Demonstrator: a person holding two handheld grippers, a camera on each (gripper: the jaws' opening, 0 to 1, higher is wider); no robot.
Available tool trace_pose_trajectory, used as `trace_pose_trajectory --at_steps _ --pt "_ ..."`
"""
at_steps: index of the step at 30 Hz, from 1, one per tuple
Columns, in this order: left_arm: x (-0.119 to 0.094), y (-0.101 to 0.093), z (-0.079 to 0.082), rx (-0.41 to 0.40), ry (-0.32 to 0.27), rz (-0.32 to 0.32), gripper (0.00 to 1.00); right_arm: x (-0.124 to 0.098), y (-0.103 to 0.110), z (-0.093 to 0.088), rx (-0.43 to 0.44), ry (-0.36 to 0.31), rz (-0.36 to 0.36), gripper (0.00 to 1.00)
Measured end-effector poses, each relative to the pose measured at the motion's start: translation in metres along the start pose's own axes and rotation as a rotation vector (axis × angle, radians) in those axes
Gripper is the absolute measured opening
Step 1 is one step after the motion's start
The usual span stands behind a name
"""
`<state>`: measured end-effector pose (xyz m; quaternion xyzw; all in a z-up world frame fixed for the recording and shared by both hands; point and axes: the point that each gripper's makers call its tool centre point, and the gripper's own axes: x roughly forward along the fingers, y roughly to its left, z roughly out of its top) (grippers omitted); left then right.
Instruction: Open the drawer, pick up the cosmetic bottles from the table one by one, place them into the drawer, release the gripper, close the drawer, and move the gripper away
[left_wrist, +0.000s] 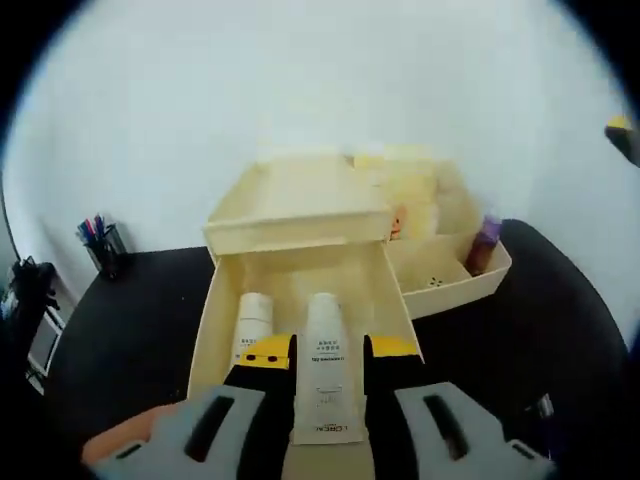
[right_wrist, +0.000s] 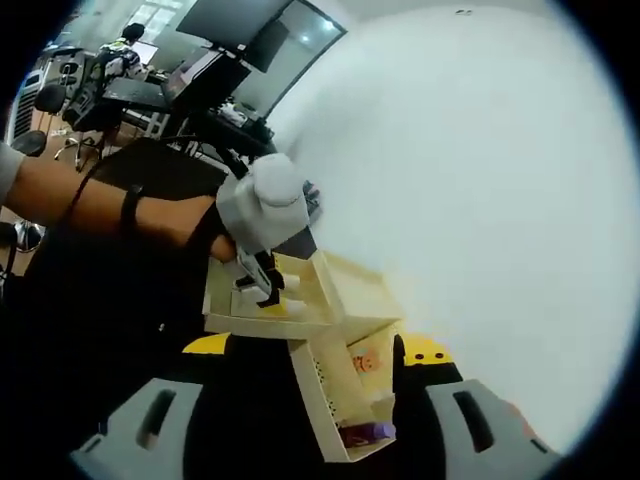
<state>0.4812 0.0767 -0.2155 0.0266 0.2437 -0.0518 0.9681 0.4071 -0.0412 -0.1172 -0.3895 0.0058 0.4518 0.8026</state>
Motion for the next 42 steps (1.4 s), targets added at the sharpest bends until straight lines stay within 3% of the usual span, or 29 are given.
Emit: trace_pose_trajectory --at_steps 5,6,8,11,14,16,17,22,33,42 --pt "-0.035 -0.006 0.017 0.025 -0.09 -0.08 0.35 0.002 -0.003 -0.004 0.0 0.02 -0.006 0.62" --pt "-0.042 -0.007 0.02 0.063 -0.107 -0.109 0.36 0.003 -0.004 -0.004 0.004 0.024 -0.005 0.62" --pt "-0.054 -0.004 0.02 0.083 -0.117 -0.125 0.38 0.005 -0.003 -0.005 0.003 0.028 -0.007 0.67" --pt "-0.073 -0.002 0.026 0.132 -0.177 -0.179 0.45 0.011 -0.003 -0.007 0.028 0.038 -0.012 0.78" --pt "-0.091 -0.002 0.025 0.206 -0.228 -0.254 0.62 0.018 -0.002 -0.01 0.039 0.051 -0.007 0.85" --pt "-0.097 0.002 0.016 0.213 -0.202 -0.283 0.73 0.024 0.001 -0.012 0.035 0.069 0.002 0.86" --pt "-0.099 0.003 0.016 0.236 -0.223 -0.304 0.78 0.026 0.002 -0.013 0.035 0.076 0.005 0.87" --pt "-0.107 0.017 0.003 0.245 -0.246 -0.346 0.95 0.037 0.012 -0.014 0.056 0.092 0.044 0.93" --pt "-0.102 0.048 -0.032 0.219 -0.252 -0.376 0.96 0.062 0.018 -0.027 0.042 0.16 0.07 0.93" --pt "-0.083 0.044 -0.069 0.284 -0.235 -0.453 0.96 0.077 0.041 -0.024 -0.001 0.202 0.11 0.93"
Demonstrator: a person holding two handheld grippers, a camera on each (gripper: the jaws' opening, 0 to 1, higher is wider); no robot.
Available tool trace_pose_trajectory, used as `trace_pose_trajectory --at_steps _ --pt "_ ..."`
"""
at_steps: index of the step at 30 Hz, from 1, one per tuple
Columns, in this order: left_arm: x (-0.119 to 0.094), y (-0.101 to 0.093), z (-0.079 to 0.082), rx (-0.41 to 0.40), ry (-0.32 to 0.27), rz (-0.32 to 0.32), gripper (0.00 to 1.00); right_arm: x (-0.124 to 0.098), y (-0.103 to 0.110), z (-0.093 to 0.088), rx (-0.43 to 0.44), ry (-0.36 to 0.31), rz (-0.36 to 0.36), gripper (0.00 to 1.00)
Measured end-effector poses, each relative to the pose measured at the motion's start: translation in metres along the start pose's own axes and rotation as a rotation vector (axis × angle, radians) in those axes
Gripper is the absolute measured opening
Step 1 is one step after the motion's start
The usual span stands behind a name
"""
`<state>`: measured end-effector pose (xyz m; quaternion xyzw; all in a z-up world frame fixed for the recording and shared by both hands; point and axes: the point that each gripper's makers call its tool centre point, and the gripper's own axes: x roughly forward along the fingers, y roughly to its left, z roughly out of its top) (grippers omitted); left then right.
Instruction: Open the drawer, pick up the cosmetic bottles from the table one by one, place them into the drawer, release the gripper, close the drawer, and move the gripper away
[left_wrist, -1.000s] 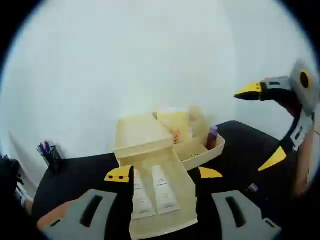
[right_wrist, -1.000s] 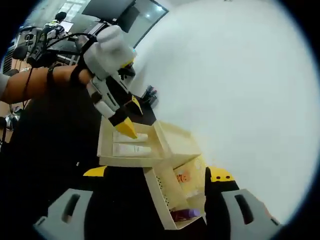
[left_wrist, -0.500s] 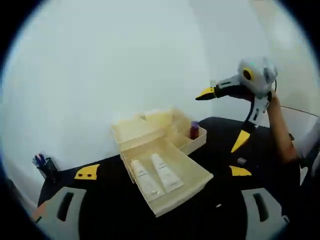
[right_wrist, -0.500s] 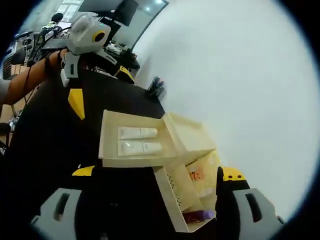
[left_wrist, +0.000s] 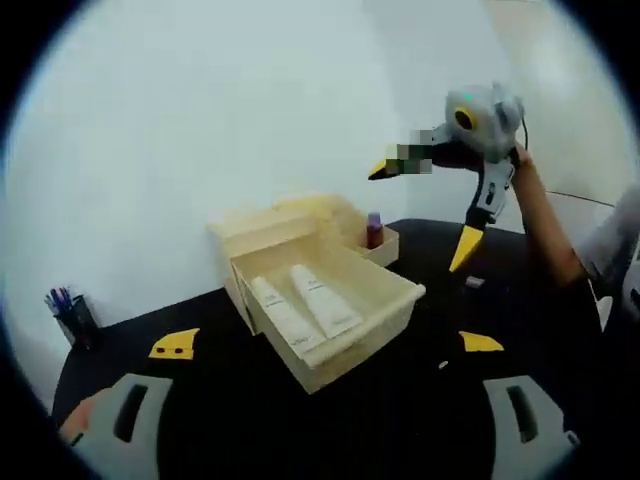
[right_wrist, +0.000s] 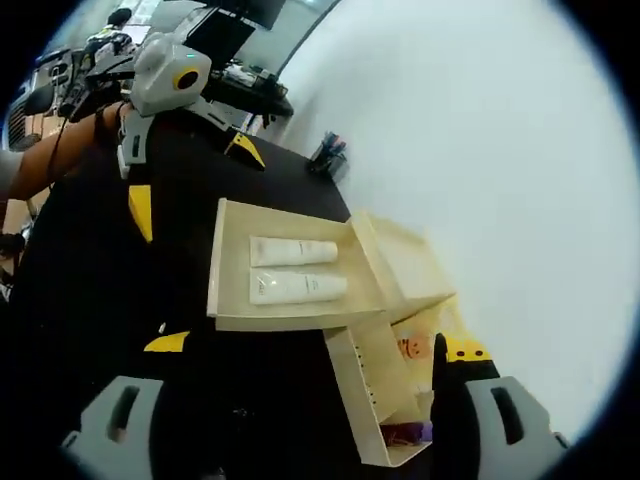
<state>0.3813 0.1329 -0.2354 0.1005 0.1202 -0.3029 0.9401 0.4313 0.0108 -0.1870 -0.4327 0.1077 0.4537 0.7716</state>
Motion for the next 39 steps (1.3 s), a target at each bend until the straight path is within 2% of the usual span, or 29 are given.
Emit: trace_pose_trajectory --at_steps 4,13,16,19,25,27,30,35,39 --pt "0.005 -0.002 -0.022 0.012 0.029 -0.015 0.96 0.004 0.005 0.003 -0.034 0.02 -0.016 0.93" --pt "0.01 0.003 -0.047 -0.054 0.011 -0.019 0.96 0.014 0.017 0.013 -0.076 0.036 -0.032 0.93" --pt "0.011 0.003 -0.059 -0.068 0.024 -0.021 0.96 0.021 0.023 0.008 -0.083 0.052 -0.03 0.93" --pt "0.012 0.001 -0.067 -0.057 0.044 -0.016 0.96 0.029 0.019 0.003 -0.075 0.072 -0.043 0.93" --pt "0.016 -0.006 -0.07 -0.071 0.047 -0.039 0.96 0.038 0.02 -0.004 -0.013 0.065 -0.005 0.93" --pt "0.016 -0.007 -0.071 -0.065 0.05 -0.041 0.96 0.04 0.026 -0.003 0.028 0.046 0.017 0.93" --pt "0.015 -0.007 -0.071 -0.062 0.048 -0.04 0.96 0.045 0.022 -0.001 0.096 0.01 0.022 0.93" --pt "0.013 -0.003 -0.071 -0.077 0.049 -0.027 0.95 0.052 0.014 -0.005 0.14 0.004 0.026 0.93" --pt "0.014 -0.003 -0.071 -0.084 0.044 -0.028 0.94 0.05 0.017 -0.003 0.153 -0.003 0.024 0.93"
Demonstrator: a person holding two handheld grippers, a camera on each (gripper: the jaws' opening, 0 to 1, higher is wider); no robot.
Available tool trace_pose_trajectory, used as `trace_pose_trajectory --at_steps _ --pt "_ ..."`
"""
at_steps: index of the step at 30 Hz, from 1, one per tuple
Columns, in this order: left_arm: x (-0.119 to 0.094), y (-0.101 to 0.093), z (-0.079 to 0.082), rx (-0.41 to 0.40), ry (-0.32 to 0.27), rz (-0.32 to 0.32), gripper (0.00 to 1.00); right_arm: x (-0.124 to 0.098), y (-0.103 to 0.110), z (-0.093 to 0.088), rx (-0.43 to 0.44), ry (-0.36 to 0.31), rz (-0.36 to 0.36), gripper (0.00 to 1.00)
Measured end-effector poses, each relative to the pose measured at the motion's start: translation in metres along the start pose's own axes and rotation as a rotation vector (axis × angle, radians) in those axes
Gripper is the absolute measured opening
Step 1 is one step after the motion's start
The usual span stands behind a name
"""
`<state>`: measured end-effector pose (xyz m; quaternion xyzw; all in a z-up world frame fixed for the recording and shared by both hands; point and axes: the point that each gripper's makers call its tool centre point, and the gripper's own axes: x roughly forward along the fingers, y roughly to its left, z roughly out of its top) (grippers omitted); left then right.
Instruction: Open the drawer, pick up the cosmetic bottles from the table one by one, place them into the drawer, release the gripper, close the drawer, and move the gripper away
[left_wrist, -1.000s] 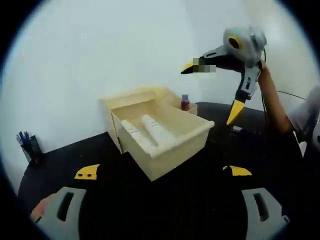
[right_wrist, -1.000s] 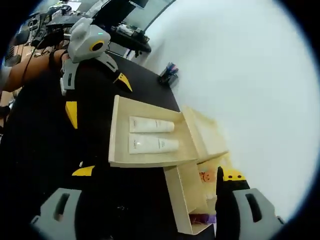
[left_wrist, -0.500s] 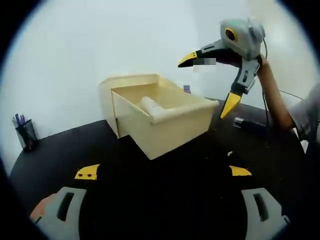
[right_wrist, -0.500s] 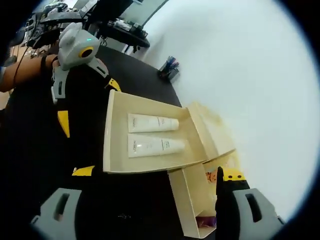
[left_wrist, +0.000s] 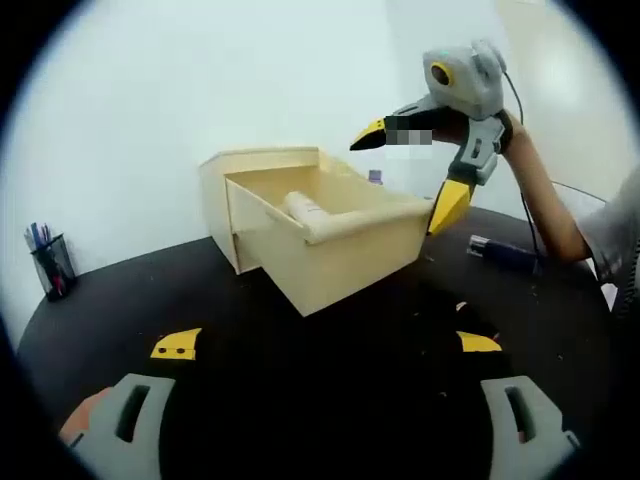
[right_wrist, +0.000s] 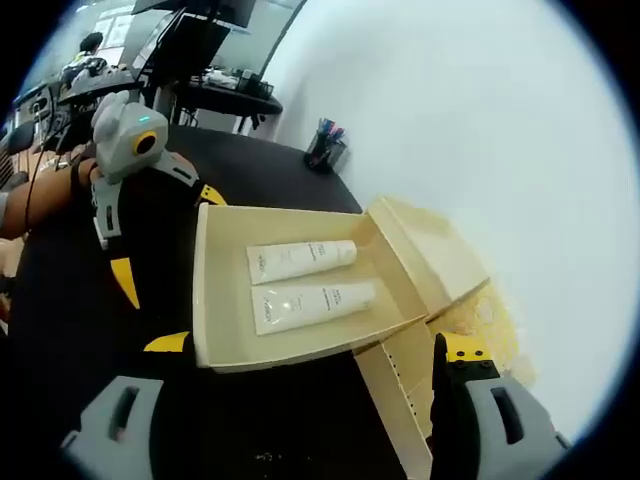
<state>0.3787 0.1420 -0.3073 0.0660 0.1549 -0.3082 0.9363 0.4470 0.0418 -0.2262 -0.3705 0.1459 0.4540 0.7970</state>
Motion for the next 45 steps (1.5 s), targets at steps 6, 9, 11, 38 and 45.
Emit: trace_pose_trajectory --at_steps 6,9,11,38,45 --pt "-0.001 0.002 0.0 0.004 -0.002 0.005 0.93 -0.008 -0.009 0.002 0.0 -0.008 -0.049 0.93" --pt "-0.001 0.003 0.0 0.0 -0.005 0.008 0.93 -0.01 -0.012 0.001 0.004 -0.008 -0.059 0.93" --pt "-0.001 0.003 0.0 -0.003 -0.009 0.007 0.93 -0.012 -0.014 0.002 0.004 -0.007 -0.068 0.93" --pt "-0.002 -0.002 0.012 -0.024 -0.056 -0.056 0.91 -0.009 -0.043 0.005 0.012 0.077 -0.183 0.93" --pt "-0.004 -0.003 0.015 -0.032 -0.073 -0.059 0.9 -0.005 -0.054 0.003 0.015 0.102 -0.233 0.93"
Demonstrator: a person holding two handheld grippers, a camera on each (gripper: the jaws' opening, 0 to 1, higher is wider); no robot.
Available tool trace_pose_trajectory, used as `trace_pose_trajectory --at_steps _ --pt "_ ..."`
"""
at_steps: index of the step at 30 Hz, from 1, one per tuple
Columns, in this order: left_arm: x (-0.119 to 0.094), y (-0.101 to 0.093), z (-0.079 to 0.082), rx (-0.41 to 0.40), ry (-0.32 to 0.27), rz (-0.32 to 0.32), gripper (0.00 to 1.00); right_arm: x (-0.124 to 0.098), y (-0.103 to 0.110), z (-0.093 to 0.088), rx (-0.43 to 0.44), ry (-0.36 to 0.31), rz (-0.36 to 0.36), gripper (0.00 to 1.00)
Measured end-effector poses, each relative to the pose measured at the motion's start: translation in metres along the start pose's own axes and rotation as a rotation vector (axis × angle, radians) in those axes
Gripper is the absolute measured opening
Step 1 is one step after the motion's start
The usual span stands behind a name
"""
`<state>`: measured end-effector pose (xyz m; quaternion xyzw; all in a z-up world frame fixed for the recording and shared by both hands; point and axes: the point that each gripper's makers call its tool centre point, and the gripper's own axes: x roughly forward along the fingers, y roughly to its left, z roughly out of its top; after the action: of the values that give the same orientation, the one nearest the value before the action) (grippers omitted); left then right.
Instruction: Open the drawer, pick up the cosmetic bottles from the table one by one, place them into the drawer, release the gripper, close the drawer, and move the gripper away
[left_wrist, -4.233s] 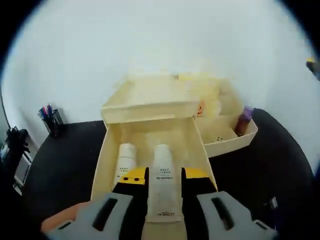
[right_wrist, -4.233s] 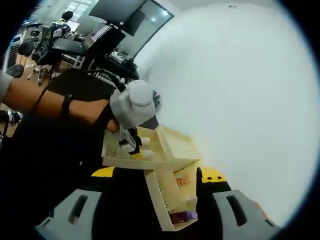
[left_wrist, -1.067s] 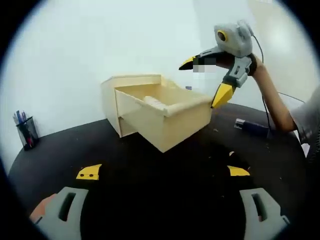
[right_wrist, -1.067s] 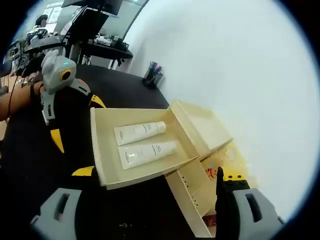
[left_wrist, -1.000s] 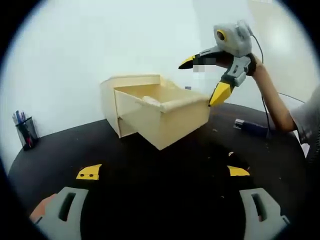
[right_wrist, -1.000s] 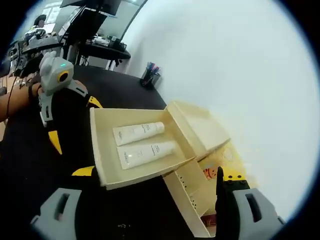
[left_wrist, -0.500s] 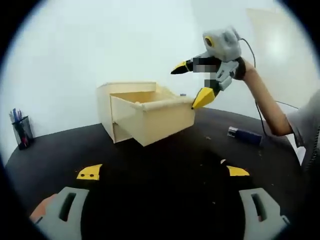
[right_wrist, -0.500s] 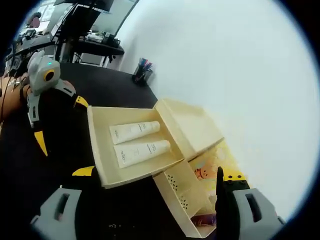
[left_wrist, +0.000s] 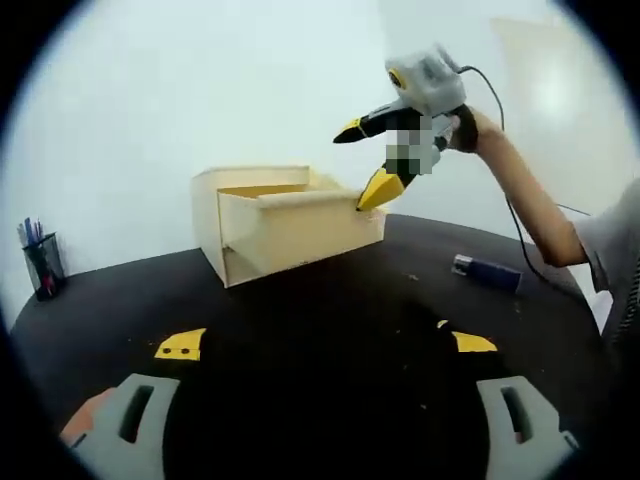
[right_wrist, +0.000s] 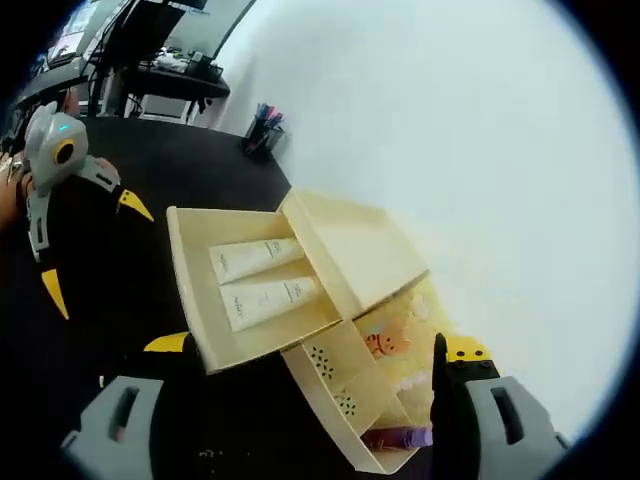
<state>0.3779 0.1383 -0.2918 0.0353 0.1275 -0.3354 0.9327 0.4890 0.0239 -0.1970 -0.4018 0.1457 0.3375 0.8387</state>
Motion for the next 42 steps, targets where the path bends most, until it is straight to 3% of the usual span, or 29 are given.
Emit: trace_pose_trajectory --at_steps 7,16,42 --pt "0.0 -0.003 0.0 0.007 0.001 -0.002 0.9 0.018 -0.027 0.002 -0.02 0.033 -0.065 0.93" --pt "0.0 -0.005 -0.002 0.015 0.007 -0.001 0.89 0.034 -0.046 0.005 -0.006 0.02 -0.09 0.92" --pt "0.001 -0.01 -0.008 0.039 0.041 -0.003 0.89 0.056 -0.072 0.009 -0.009 0.019 -0.203 0.92"
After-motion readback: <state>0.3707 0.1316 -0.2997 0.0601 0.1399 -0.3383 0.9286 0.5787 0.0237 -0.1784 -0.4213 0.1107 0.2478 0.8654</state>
